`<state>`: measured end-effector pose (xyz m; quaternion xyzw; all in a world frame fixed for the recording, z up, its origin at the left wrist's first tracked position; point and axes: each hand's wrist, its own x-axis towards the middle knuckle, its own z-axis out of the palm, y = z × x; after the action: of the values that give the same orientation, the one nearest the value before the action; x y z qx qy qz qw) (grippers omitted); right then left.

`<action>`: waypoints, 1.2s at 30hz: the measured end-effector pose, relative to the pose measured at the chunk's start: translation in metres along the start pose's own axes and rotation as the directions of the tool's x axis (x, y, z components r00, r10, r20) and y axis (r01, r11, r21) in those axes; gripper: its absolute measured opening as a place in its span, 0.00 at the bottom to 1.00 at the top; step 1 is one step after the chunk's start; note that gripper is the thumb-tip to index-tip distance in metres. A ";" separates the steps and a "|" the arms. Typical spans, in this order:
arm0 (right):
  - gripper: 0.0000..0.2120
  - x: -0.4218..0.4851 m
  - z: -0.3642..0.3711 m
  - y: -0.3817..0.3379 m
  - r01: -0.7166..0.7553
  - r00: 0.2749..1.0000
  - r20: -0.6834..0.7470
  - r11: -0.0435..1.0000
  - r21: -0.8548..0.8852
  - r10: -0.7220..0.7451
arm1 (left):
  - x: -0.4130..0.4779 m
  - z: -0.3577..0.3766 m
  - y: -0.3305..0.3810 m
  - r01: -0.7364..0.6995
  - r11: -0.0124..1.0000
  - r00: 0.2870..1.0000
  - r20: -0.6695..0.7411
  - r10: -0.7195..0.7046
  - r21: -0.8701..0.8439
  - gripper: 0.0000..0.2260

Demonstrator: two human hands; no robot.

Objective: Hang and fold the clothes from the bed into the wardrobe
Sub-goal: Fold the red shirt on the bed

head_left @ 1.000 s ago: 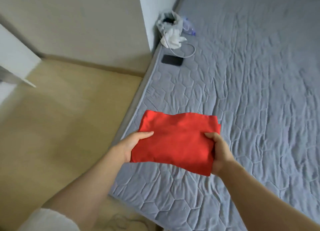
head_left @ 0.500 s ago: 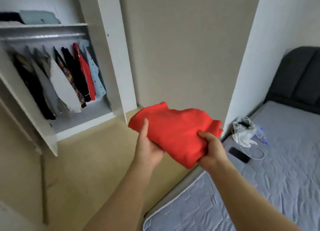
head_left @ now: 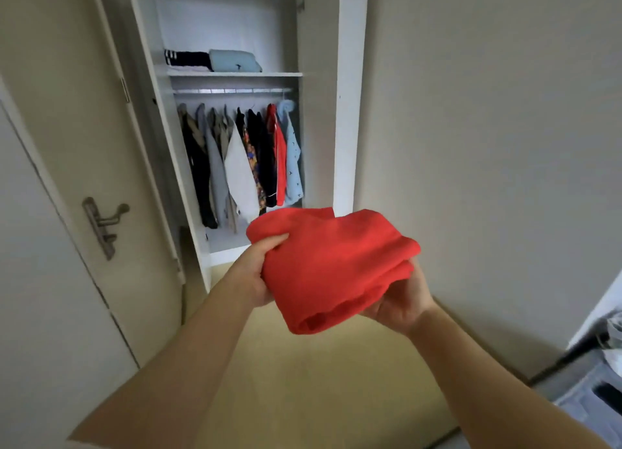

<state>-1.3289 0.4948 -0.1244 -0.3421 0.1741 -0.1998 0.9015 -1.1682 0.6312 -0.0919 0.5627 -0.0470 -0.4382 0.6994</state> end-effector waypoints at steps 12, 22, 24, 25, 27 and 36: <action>0.20 0.133 0.072 0.035 -0.158 0.981 0.033 0.883 -0.442 0.192 | 0.078 -0.100 0.041 -0.278 0.920 0.909 -0.235 0.345 0.275 0.36; 0.05 0.309 0.069 -0.018 -0.235 0.959 -0.010 0.773 -0.590 0.284 | 0.222 -0.080 0.126 -0.057 0.995 0.975 -0.210 0.073 0.082 0.17; 0.12 0.346 0.065 -0.048 -0.253 0.952 0.017 0.816 -0.519 0.305 | 0.260 -0.062 0.150 -0.051 0.995 0.974 -0.214 0.069 0.088 0.13; 0.16 0.364 0.064 -0.063 -0.257 0.948 0.043 0.835 -0.486 0.316 | 0.278 -0.053 0.161 -0.045 0.995 0.974 -0.216 0.064 0.093 0.10; 0.25 0.400 0.068 -0.091 -0.232 0.944 0.084 0.823 -0.518 0.319 | 0.311 -0.037 0.184 -0.041 0.994 0.978 -0.199 0.060 0.098 0.07; 0.07 0.537 0.099 -0.150 -0.198 0.973 -0.039 0.739 -0.644 0.226 | 0.427 -0.026 0.280 -0.179 0.984 0.979 -0.096 0.179 0.007 0.16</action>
<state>-0.8591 0.1889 -0.0463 -0.6122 0.2509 -0.0171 0.7497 -0.7354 0.3612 -0.0518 0.5760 -0.0634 -0.3458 0.7380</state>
